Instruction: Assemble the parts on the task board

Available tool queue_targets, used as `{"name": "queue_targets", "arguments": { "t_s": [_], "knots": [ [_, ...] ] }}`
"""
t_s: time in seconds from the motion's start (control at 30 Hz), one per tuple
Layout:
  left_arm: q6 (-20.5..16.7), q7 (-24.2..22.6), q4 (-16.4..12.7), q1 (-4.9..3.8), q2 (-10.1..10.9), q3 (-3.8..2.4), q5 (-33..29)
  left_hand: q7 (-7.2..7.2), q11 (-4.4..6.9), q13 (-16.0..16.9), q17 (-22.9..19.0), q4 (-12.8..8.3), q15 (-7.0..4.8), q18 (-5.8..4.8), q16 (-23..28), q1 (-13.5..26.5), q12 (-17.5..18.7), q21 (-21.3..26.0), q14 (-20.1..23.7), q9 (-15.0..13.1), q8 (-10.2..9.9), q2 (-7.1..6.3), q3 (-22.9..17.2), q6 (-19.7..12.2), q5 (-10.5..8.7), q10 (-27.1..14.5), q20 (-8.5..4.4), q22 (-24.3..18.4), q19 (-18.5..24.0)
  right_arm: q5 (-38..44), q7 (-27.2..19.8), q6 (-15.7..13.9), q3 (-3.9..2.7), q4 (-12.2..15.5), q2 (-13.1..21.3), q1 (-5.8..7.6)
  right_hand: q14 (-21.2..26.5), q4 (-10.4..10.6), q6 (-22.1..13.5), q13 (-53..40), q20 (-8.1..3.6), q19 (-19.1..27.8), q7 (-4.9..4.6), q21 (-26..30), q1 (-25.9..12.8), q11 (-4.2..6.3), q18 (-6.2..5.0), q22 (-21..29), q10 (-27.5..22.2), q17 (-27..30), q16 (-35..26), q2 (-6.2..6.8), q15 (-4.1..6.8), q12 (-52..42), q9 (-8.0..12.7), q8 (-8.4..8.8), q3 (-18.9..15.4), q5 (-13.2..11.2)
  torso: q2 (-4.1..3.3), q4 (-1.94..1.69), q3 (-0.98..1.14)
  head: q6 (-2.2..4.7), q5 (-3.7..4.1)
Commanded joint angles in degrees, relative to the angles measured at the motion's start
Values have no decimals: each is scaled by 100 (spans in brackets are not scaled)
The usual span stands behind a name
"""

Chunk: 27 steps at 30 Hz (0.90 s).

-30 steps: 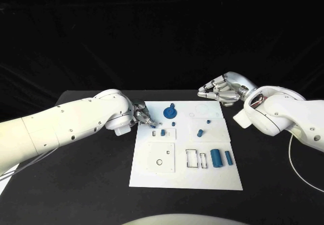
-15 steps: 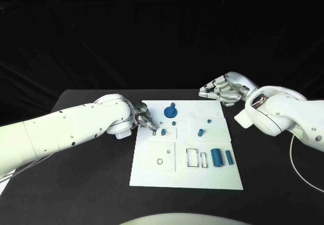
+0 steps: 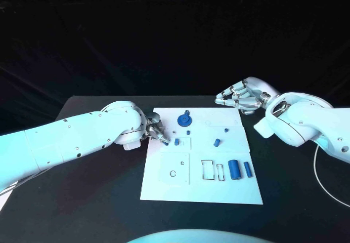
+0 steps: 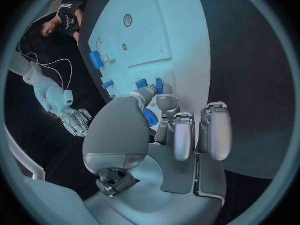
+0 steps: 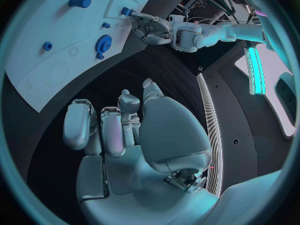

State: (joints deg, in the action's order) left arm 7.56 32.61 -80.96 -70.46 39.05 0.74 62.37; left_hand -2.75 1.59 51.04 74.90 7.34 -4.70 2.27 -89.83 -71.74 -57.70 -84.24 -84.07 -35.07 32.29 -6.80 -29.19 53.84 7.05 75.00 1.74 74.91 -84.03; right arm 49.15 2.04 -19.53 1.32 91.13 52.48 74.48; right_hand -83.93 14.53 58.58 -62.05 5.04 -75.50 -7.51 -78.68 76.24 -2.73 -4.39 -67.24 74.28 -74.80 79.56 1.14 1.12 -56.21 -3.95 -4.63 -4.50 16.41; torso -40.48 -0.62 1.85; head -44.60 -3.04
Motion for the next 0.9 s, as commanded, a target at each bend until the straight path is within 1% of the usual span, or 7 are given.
{"name": "queue_targets", "arguments": {
  "t_s": [0.03, 0.4, 0.53, 0.63, 0.7, 0.8, 0.9],
  "knots": [
    [336, 136, -16, 21, 16, 13, 82, 10, 5, 7, 1510, -727, -13, -50, -17, -18, -36, -15, -593, -8, 18, 32, -746, 30, 33, 44, -25, 948, -260, 5, -59, 87, 0, 1, -6, -5, -295, -23, 52, 1, -14, 36, -3, 39, 9, 8, -65, 5, -46, 10, -34, -28, 36, -32, 2, 16, -14, 27, 2, -2, 2, -9, -1],
    [381, 172, -25, 28, -4, 15, 49, 11, 6, 30, 1510, -725, -13, -50, -17, 5, -57, -14, -593, -6, 23, 28, -765, 42, 39, 62, -26, 948, -260, 5, -66, 93, 0, 6, -1, -5, -295, -23, 52, 1, -14, 36, -3, 39, 9, 8, -65, 5, -46, 10, -34, -28, 36, -32, 2, 16, -14, 27, 1, 3, 3, -18, -8],
    [364, 189, -15, 29, -28, 16, -6, 20, 10, 61, 1510, -705, -15, -53, -17, 69, -87, -20, -593, -5, 35, 22, -790, 63, 41, 92, -28, 956, -264, 5, -67, 92, 0, 11, 2, -5, -295, -23, 52, 1, -14, 36, -3, 39, 9, 8, -65, 5, -46, 10, -34, -28, 36, -32, 2, 16, -14, 27, -1, 8, 8, -18, -3],
    [343, 206, 15, 29, -71, 17, -69, 59, 32, 90, 1510, -632, -29, -56, -17, 236, -120, -31, -593, -11, 76, 1, -779, 130, 32, 137, -35, 972, -273, 5, -65, 90, 0, 15, 7, -5, -295, -23, 52, 1, -14, 36, -3, 39, 9, 8, -65, 5, -46, 10, -34, -28, 36, -32, 2, 16, -14, 27, 3, 3, 7, -22, 5],
    [340, 224, 37, 29, -101, 18, -91, 85, 48, 107, 1510, -544, -38, -60, -17, 382, -141, -42, -593, -13, 101, -23, -696, 179, 16, 159, -41, 985, -281, 5, -64, 89, 0, 16, 8, -5, -295, -23, 52, 1, -14, 36, -3, 39, 9, 8, -65, 5, -46, 10, -34, -28, 36, -32, 2, 16, -14, 27, 4, 1, 8, -22, 6],
    [351, 266, 81, 28, -156, 28, -117, 116, 72, 141, 1510, -412, -60, -63, -17, 581, -173, -51, -593, -7, 119, -24, -573, 231, 9, 182, -58, 998, -288, 5, -63, 89, 0, 20, 8, -5, -295, -23, 52, 1, -14, 36, -3, 39, 9, 8, -65, 5, -46, 10, -34, -28, 36, -32, 2, 16, -14, 27, 3, 7, 9, -21, 1],
    [384, 309, 127, 28, -206, 46, -130, 134, 89, 169, 1510, -329, -77, -66, -17, 708, -199, -61, -593, 2, 125, -13, -480, 263, 11, 195, -74, 1011, -296, 5, -62, 91, 0, 22, 7, -5, -295, -23, 52, 1, -14, 36, -3, 39, 9, 8, -65, 5, -46, 10, -34, -28, 36, -32, 2, 16, -14, 27, 2, 11, 7, -22, 3]
  ]
}}
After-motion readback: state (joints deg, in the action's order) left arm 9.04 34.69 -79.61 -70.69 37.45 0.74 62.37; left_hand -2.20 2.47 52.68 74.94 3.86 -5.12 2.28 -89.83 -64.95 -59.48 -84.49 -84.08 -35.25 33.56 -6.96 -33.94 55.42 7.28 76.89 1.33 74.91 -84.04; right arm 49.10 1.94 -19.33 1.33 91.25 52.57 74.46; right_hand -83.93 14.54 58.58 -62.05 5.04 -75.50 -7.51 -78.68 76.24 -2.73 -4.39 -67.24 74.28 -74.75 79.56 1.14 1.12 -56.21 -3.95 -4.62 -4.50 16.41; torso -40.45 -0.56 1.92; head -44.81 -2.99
